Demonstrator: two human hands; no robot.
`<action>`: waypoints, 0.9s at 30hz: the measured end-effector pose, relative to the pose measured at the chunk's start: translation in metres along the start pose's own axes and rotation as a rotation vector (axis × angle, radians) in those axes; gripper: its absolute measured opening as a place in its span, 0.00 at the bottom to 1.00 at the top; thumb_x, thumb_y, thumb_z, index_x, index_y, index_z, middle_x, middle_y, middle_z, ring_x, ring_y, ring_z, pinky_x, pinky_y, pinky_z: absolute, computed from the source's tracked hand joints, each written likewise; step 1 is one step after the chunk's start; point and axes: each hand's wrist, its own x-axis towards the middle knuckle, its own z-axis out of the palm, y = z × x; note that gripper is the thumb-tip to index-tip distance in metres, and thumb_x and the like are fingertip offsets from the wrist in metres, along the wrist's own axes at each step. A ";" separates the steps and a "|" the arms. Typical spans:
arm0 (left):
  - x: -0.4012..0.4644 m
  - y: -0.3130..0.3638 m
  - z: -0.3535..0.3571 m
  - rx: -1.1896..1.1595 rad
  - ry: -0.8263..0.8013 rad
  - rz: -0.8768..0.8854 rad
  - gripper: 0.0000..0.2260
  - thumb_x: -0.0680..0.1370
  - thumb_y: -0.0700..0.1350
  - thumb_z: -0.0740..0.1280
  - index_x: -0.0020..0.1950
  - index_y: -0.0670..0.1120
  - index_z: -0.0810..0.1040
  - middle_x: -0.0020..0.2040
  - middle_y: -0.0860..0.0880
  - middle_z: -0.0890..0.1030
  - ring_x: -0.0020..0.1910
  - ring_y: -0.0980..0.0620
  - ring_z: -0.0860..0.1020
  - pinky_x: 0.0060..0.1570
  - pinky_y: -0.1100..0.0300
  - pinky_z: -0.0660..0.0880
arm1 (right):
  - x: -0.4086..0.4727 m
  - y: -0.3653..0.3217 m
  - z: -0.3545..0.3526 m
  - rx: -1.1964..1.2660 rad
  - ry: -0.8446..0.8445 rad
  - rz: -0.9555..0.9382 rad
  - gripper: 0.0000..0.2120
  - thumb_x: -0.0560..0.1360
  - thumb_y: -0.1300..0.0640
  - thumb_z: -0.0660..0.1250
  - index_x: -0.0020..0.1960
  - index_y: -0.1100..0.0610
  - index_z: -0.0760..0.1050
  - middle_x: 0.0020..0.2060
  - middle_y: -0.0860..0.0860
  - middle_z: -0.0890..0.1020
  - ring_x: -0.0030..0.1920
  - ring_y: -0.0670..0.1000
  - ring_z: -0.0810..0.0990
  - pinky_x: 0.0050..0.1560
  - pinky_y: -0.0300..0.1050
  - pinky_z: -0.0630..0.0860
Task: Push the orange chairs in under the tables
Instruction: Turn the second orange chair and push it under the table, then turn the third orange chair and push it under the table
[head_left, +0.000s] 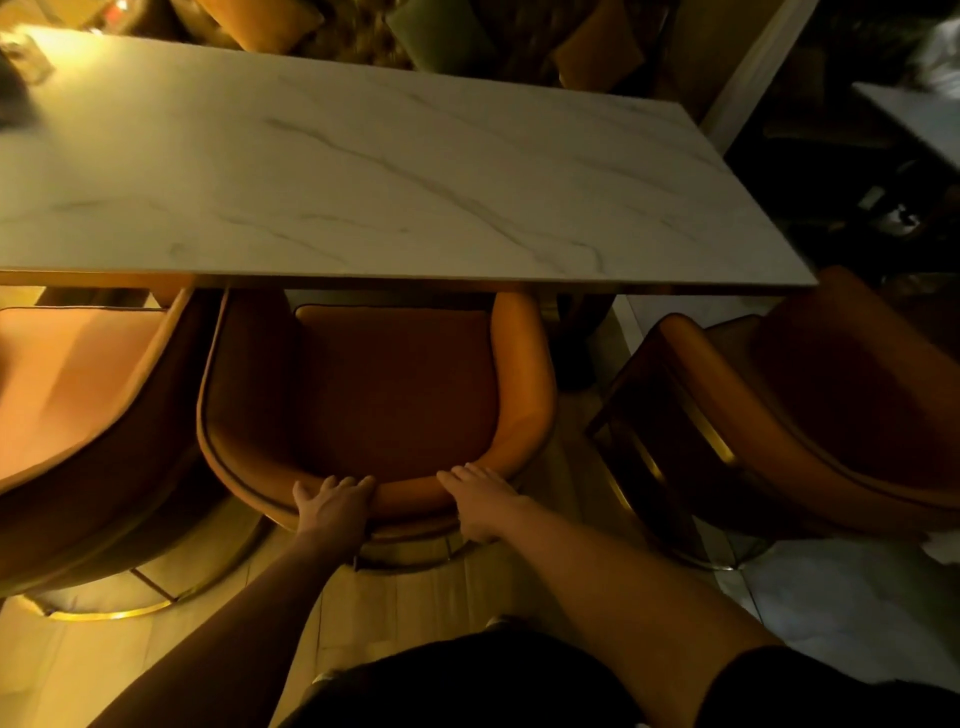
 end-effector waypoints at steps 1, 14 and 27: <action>0.000 0.000 0.000 0.000 -0.004 0.003 0.30 0.75 0.50 0.69 0.74 0.54 0.61 0.66 0.53 0.71 0.68 0.48 0.66 0.67 0.33 0.57 | 0.000 0.000 0.000 0.009 0.002 0.003 0.43 0.74 0.63 0.67 0.79 0.54 0.42 0.78 0.55 0.49 0.77 0.57 0.45 0.76 0.54 0.45; -0.018 0.004 -0.018 -0.066 -0.023 0.060 0.34 0.76 0.66 0.60 0.76 0.52 0.58 0.75 0.52 0.63 0.75 0.47 0.57 0.70 0.39 0.51 | -0.011 0.023 0.020 0.138 0.201 -0.012 0.28 0.82 0.50 0.55 0.79 0.50 0.47 0.78 0.51 0.47 0.77 0.53 0.43 0.74 0.50 0.41; 0.036 0.131 -0.062 -0.068 0.037 0.337 0.12 0.81 0.55 0.58 0.62 0.61 0.75 0.75 0.57 0.63 0.76 0.54 0.54 0.75 0.47 0.49 | -0.065 0.149 -0.003 0.368 0.490 0.137 0.18 0.83 0.51 0.55 0.69 0.54 0.71 0.74 0.52 0.65 0.75 0.51 0.58 0.74 0.48 0.51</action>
